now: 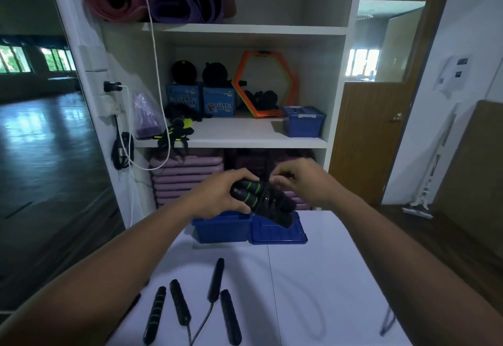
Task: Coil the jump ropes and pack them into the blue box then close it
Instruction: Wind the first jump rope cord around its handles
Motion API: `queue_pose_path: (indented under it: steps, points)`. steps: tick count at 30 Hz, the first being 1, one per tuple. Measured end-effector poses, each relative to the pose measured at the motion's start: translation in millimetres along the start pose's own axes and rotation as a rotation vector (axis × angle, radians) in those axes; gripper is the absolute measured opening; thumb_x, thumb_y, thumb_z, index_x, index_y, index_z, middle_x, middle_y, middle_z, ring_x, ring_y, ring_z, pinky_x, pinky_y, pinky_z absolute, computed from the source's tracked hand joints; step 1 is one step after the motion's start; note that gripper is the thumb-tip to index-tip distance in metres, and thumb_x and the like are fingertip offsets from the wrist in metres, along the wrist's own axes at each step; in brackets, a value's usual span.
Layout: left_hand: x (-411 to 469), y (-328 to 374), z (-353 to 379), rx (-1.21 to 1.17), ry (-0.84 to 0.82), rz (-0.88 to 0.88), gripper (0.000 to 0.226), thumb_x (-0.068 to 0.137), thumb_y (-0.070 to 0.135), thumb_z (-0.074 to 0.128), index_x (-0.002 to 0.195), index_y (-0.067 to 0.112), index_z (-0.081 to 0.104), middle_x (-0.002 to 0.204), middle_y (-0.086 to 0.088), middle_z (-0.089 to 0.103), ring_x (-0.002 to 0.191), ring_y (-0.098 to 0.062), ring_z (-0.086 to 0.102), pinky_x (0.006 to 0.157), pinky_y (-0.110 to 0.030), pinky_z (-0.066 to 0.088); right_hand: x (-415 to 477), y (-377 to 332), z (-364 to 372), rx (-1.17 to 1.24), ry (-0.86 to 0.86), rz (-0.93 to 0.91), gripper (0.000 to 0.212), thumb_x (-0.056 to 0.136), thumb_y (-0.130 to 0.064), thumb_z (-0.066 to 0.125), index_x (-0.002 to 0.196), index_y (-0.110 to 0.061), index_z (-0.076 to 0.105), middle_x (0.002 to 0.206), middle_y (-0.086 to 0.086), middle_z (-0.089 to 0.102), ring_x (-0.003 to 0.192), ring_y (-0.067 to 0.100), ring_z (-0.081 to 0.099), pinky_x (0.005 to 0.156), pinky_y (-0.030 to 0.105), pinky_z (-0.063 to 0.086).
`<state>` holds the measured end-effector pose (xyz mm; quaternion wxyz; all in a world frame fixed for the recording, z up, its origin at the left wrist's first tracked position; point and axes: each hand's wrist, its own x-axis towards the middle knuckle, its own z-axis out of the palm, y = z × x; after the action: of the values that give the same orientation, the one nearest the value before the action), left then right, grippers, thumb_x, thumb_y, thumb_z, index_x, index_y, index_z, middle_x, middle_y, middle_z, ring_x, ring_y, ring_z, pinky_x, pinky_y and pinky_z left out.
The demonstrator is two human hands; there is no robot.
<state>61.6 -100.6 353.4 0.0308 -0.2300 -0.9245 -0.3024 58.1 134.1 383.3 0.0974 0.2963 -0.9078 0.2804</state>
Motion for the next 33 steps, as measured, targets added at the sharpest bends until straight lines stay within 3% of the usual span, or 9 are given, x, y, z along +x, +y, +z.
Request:
queue_pose_path:
  steps: [5, 10, 15, 18, 21, 25, 27, 30, 33]
  points:
    - [-17.9, 26.2, -7.2, -0.294, -0.094, 0.072, 0.059, 0.075, 0.014, 0.086, 0.122, 0.037, 0.058, 0.112, 0.000, 0.066, 0.099, -0.018, 0.068, 0.085, -0.034, 0.058, 7.9, 7.9, -18.5, 0.251, 0.019, -0.011, 0.013, 0.077, -0.026, 0.080, 0.084, -0.017, 0.073, 0.082, 0.009, 0.071, 0.076, 0.015, 0.063, 0.073, 0.030, 0.051]
    - [-25.3, 39.6, -17.3, -0.570, 0.013, 0.090, 0.060, 0.071, -0.004, 0.084, 0.119, 0.026, 0.063, 0.106, -0.010, 0.065, 0.089, -0.023, 0.070, 0.077, -0.037, 0.060, -5.1, 35.2, 6.1, 0.844, -0.025, 0.078, 0.012, 0.089, -0.017, 0.064, 0.094, -0.008, 0.069, 0.096, 0.018, 0.067, 0.084, 0.031, 0.063, 0.082, 0.047, 0.052]
    - [-16.0, 42.7, -23.6, -0.642, 0.254, 0.056, 0.057, 0.073, -0.006, 0.081, 0.123, 0.013, 0.060, 0.113, -0.008, 0.063, 0.089, -0.010, 0.071, 0.074, -0.024, 0.059, -17.2, 29.4, 50.7, 1.075, 0.062, 0.218, 0.023, 0.103, -0.021, 0.045, 0.098, -0.005, 0.060, 0.068, 0.001, 0.055, 0.057, 0.013, 0.038, 0.054, 0.025, 0.034]
    - [-5.2, 35.7, -18.3, -0.592, 0.352, 0.008, 0.056, 0.074, 0.001, 0.083, 0.124, 0.014, 0.061, 0.111, -0.006, 0.065, 0.090, -0.013, 0.071, 0.073, -0.026, 0.061, -18.5, 25.1, 67.6, 0.987, 0.083, 0.266, 0.031, 0.102, -0.028, 0.045, 0.095, -0.005, 0.065, 0.071, 0.012, 0.048, 0.053, 0.015, 0.032, 0.050, 0.025, 0.028]
    - [7.1, 26.9, -13.1, -0.608, 0.471, -0.067, 0.055, 0.076, 0.005, 0.083, 0.125, 0.013, 0.059, 0.104, -0.011, 0.069, 0.073, -0.014, 0.071, 0.069, -0.032, 0.063, -21.3, 20.7, 75.4, 0.861, 0.073, 0.275, 0.033, 0.105, -0.024, 0.039, 0.104, -0.004, 0.065, 0.065, 0.003, 0.049, 0.053, 0.015, 0.036, 0.051, 0.026, 0.032]
    - [20.5, 8.0, -6.6, -0.327, 0.608, -0.113, 0.055, 0.077, 0.018, 0.085, 0.125, 0.021, 0.057, 0.102, 0.006, 0.066, 0.076, -0.006, 0.066, 0.062, -0.009, 0.050, -25.0, 10.7, 76.0, 0.705, -0.110, 0.242, 0.022, 0.104, -0.025, 0.043, 0.102, -0.012, 0.061, 0.064, 0.001, 0.047, 0.053, 0.013, 0.041, 0.052, 0.024, 0.038]
    - [24.0, -3.5, -4.1, -0.128, 0.646, -0.117, 0.057, 0.077, 0.022, 0.085, 0.127, 0.021, 0.056, 0.107, 0.006, 0.062, 0.087, -0.009, 0.062, 0.069, -0.011, 0.043, -25.0, 7.8, 76.0, 0.668, -0.185, 0.259, 0.022, 0.103, -0.026, 0.046, 0.102, -0.008, 0.059, 0.063, 0.000, 0.040, 0.049, 0.010, 0.035, 0.047, 0.023, 0.032]
    - [22.8, -22.0, -2.5, 0.073, 0.602, -0.116, 0.060, 0.077, 0.020, 0.084, 0.129, 0.021, 0.055, 0.113, 0.003, 0.059, 0.098, -0.013, 0.057, 0.078, -0.022, 0.041, -22.2, 7.3, 70.3, 0.431, -0.203, 0.217, 0.027, 0.101, -0.031, 0.048, 0.101, -0.009, 0.064, 0.066, 0.000, 0.043, 0.053, 0.010, 0.036, 0.050, 0.027, 0.034]
    - [16.0, -34.6, 3.8, 0.183, 0.392, -0.079, 0.064, 0.075, 0.020, 0.086, 0.130, 0.024, 0.054, 0.118, 0.001, 0.062, 0.103, -0.016, 0.061, 0.082, -0.027, 0.049, -14.4, 10.7, 55.7, 0.113, -0.115, 0.079, 0.028, 0.101, -0.034, 0.047, 0.096, -0.016, 0.068, 0.080, -0.008, 0.063, 0.072, 0.011, 0.059, 0.071, 0.035, 0.051]
